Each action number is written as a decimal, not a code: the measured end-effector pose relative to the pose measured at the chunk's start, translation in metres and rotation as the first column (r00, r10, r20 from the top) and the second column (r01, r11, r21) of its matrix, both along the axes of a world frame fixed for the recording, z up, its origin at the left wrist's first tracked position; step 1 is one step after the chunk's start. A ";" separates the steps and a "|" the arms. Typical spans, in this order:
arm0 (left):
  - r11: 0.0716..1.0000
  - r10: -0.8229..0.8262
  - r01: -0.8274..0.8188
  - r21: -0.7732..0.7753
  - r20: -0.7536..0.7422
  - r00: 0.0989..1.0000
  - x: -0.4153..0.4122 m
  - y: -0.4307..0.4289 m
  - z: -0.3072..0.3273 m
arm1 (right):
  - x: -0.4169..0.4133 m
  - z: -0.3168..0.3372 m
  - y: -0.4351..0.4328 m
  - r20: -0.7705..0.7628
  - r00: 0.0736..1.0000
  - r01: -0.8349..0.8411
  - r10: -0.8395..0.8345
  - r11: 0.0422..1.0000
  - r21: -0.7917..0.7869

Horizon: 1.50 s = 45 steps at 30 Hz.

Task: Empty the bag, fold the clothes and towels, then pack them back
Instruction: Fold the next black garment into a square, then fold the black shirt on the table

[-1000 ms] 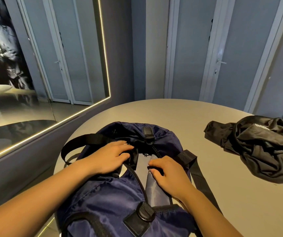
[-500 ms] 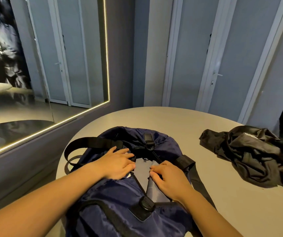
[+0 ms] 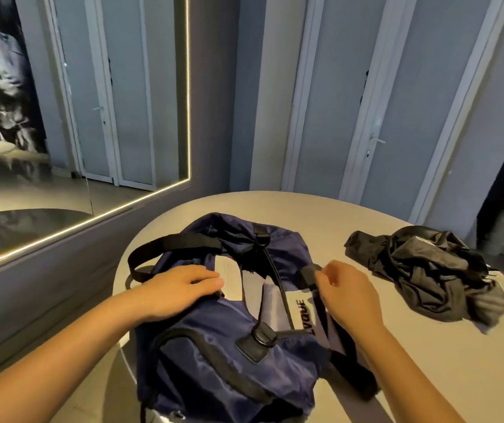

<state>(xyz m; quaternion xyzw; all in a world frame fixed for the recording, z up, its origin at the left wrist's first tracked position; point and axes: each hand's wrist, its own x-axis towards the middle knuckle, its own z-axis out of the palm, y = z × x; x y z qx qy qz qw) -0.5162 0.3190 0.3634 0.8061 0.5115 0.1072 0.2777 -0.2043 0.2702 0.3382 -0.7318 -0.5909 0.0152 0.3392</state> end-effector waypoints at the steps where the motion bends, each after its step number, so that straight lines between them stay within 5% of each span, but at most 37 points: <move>1: 1.000 0.021 -0.020 0.022 -0.029 0.999 -0.007 -0.012 -0.006 | 0.006 -0.001 -0.009 0.056 0.993 0.105 -0.100 0.989 -0.108; 5: 0.996 0.032 -0.024 0.090 -0.090 0.995 -0.014 -0.032 -0.052 | 0.000 -0.030 -0.018 -0.117 0.992 -0.004 -0.050 0.908 -0.418; 8: 0.991 0.047 -0.036 0.129 -0.080 0.996 -0.017 -0.026 -0.077 | -0.014 -0.038 -0.012 -0.339 0.940 -0.095 -0.035 0.929 -0.358; 12: 0.991 0.056 -0.046 0.126 -0.079 0.995 -0.025 0.000 -0.082 | -0.023 -0.027 0.007 -0.648 0.760 -0.093 -0.057 0.976 -0.195; 19: 0.992 0.077 -0.083 0.091 0.067 0.995 -0.032 0.077 -0.080 | -0.025 -0.004 0.082 -0.769 0.627 0.102 -0.125 0.992 -0.077; 25: 0.989 0.112 -0.135 0.063 0.283 0.953 -0.023 0.135 -0.088 | -0.042 -0.023 0.110 -0.811 0.584 -0.035 -0.022 0.998 -0.052; 29: 0.977 0.153 -0.192 0.091 0.324 0.934 -0.014 0.156 -0.090 | -0.051 -0.052 0.104 -0.766 0.632 -0.167 0.117 0.986 0.012; 33: 0.941 0.244 -0.273 0.199 0.160 0.956 -0.008 0.163 -0.076 | -0.048 -0.057 0.095 -0.749 0.648 -0.216 0.137 0.976 -0.008; 36: 0.907 0.360 -0.406 0.108 0.302 0.883 0.002 0.146 -0.042 | -0.032 -0.058 0.091 -0.695 0.702 -0.228 0.153 0.974 -0.016; 40: 0.838 0.303 -0.370 0.401 0.222 0.927 0.052 0.070 -0.025 | 0.003 -0.056 0.073 -0.585 0.805 -0.124 0.097 0.992 -0.007; 45: 0.841 0.290 -0.228 0.490 -0.054 0.955 0.096 0.043 -0.077 | 0.088 -0.048 0.036 -0.096 0.980 0.176 -0.173 0.984 0.025</move>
